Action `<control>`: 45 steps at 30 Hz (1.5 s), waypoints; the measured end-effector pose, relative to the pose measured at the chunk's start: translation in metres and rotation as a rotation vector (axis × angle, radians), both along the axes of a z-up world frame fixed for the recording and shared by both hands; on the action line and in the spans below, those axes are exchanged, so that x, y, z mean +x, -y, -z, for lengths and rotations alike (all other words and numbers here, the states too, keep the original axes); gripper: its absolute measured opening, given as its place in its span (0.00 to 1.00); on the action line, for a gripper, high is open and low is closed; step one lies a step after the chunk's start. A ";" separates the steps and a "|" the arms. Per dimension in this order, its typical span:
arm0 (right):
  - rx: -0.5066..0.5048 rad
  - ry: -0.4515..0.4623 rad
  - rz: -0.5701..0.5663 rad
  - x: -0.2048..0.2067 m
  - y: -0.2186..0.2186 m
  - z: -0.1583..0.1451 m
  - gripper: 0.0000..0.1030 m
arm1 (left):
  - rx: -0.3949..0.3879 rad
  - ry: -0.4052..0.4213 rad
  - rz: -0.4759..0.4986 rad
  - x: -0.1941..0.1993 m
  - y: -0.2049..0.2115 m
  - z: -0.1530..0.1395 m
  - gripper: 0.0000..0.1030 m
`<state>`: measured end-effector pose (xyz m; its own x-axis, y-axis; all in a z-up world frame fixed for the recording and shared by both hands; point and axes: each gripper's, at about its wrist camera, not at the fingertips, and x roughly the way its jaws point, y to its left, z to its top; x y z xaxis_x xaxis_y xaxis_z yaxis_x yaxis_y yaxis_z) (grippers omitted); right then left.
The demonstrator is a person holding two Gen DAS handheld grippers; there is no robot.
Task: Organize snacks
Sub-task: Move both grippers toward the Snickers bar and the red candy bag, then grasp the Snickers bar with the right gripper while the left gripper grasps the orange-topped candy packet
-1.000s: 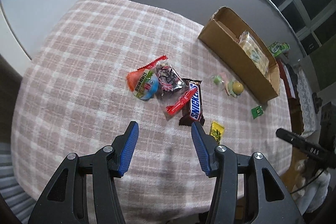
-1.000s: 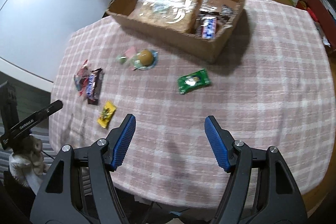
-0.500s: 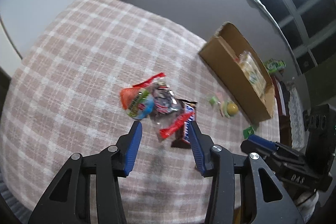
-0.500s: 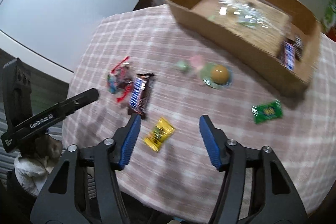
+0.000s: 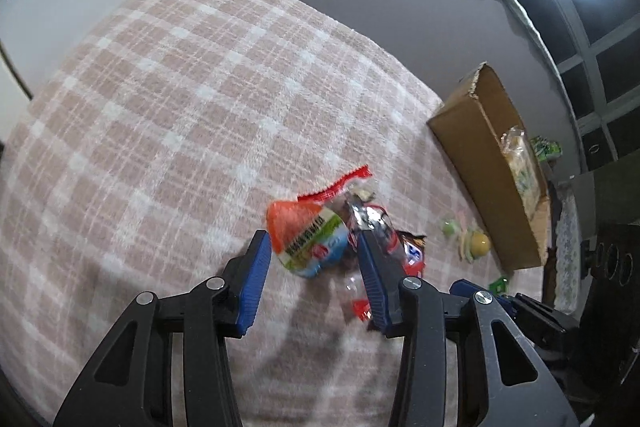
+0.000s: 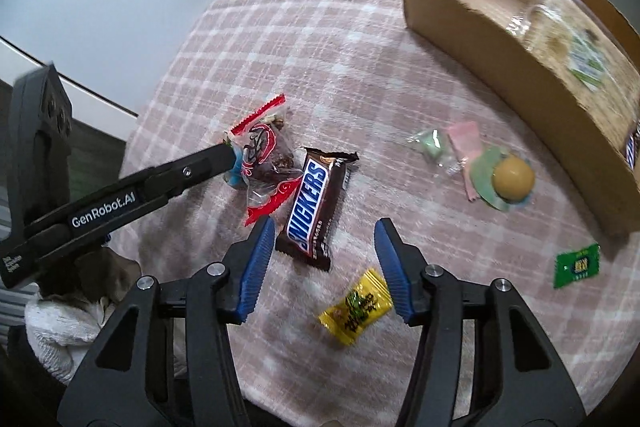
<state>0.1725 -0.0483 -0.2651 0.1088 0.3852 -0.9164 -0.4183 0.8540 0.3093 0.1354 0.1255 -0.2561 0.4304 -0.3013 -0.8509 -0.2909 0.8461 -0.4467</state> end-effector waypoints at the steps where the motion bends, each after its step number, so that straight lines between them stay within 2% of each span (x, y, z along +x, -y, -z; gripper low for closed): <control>1: -0.005 -0.006 -0.005 0.001 -0.002 0.002 0.48 | 0.005 -0.004 0.004 0.003 0.000 0.002 0.41; 8: -0.063 -0.011 -0.029 0.008 -0.012 0.015 0.40 | 0.070 -0.004 0.046 0.010 0.005 0.005 0.40; 15: -0.072 -0.011 -0.041 0.015 -0.012 0.016 0.40 | 0.115 0.001 0.072 0.011 0.009 0.006 0.39; 21: -0.095 -0.008 -0.084 0.017 -0.029 0.021 0.39 | 0.129 0.006 0.086 0.013 0.013 0.008 0.38; 24: -0.094 0.003 -0.094 0.020 -0.032 0.021 0.32 | 0.139 -0.003 0.094 0.015 0.010 0.011 0.30; 32: -0.106 0.012 -0.113 0.023 -0.031 0.018 0.26 | 0.131 0.003 0.093 0.012 0.009 0.013 0.29; 39: -0.070 0.003 -0.087 0.021 -0.018 0.017 0.14 | 0.126 0.007 0.085 -0.002 0.001 0.010 0.28; 44: -0.075 -0.020 -0.109 0.032 -0.029 0.019 0.19 | 0.151 0.003 0.097 -0.001 0.006 0.011 0.28; 45: -0.083 -0.017 -0.104 0.035 -0.031 0.019 0.24 | 0.148 0.004 0.095 -0.001 0.006 0.011 0.28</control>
